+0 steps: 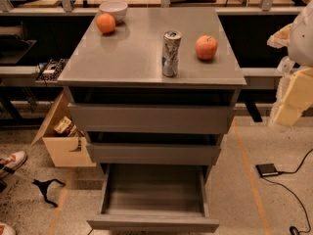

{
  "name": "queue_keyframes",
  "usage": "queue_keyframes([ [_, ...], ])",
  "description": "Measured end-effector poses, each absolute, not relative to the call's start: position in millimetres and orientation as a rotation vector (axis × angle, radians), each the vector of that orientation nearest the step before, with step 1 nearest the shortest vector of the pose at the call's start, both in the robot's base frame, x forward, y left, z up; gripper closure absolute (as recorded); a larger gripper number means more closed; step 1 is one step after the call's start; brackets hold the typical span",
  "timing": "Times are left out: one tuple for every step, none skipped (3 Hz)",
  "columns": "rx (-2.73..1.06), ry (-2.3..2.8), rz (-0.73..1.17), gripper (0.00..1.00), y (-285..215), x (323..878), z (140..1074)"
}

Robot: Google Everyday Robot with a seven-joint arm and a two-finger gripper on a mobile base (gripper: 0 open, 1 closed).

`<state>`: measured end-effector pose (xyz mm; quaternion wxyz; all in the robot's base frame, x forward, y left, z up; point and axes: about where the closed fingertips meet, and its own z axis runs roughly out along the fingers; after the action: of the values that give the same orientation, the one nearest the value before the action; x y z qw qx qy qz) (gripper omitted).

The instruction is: Place redbull can into bottom drawer

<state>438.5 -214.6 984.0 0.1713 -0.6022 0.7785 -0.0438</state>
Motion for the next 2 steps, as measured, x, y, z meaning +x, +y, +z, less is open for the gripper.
queue_keyframes([
  [-1.710, 2.210, -0.125, 0.00, -215, 438, 984],
  [-1.617, 2.192, -0.071, 0.00, -205, 461, 989],
])
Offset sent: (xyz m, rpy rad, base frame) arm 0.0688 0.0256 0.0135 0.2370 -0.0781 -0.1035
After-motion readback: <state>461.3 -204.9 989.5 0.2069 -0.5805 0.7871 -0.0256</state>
